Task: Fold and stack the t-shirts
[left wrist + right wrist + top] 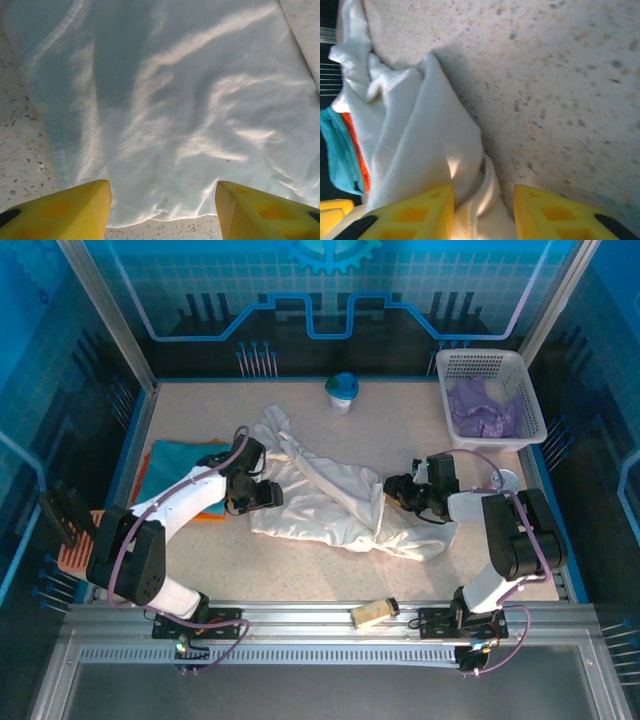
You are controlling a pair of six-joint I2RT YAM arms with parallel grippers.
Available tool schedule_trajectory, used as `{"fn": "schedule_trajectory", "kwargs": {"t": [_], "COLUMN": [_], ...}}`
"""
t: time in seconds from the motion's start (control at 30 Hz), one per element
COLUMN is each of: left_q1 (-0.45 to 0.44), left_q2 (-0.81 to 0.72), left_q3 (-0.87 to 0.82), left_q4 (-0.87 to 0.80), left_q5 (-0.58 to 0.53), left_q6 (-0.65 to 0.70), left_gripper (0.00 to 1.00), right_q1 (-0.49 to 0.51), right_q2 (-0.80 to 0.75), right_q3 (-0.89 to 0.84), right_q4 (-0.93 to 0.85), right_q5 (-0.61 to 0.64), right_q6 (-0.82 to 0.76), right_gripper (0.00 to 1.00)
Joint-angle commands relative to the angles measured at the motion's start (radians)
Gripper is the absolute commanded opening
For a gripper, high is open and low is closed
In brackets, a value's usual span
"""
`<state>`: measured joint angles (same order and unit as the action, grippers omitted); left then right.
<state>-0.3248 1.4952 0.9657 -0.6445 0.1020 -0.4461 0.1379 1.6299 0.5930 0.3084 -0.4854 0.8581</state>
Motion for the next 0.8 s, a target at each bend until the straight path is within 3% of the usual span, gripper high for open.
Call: {"fn": "schedule_trajectory", "kwargs": {"t": [0.0,0.43,0.53,0.7,0.77], "left_q1": [-0.005,-0.005,-0.005,-0.005,-0.005], "left_q2": [-0.026,-0.001,-0.008,-0.016,-0.015], "left_q3": [0.0,0.005,-0.002,-0.015,-0.018], "left_q4": [-0.028,-0.009,-0.009,-0.006,-0.004], "left_q5": [-0.01,0.011,0.004,0.0,0.001], "left_q6": [0.01,0.007,0.007,0.006,0.004], "left_gripper": [0.58,0.58,0.58,0.58,0.58], "right_q1": [-0.011,-0.009,-0.01,-0.016,-0.015], "right_q2": [0.019,-0.031,-0.044,-0.092,-0.121], "right_q3": [-0.023,-0.095,-0.101,-0.086,-0.071], "right_q4": [0.141,0.143,0.138,0.079,0.035], "right_q5": [-0.08,-0.086,-0.082,-0.07,-0.06], "right_q6": [0.058,0.066,0.07,0.065,0.054], "right_gripper": [0.36,0.29,0.23,0.0,0.0]}}
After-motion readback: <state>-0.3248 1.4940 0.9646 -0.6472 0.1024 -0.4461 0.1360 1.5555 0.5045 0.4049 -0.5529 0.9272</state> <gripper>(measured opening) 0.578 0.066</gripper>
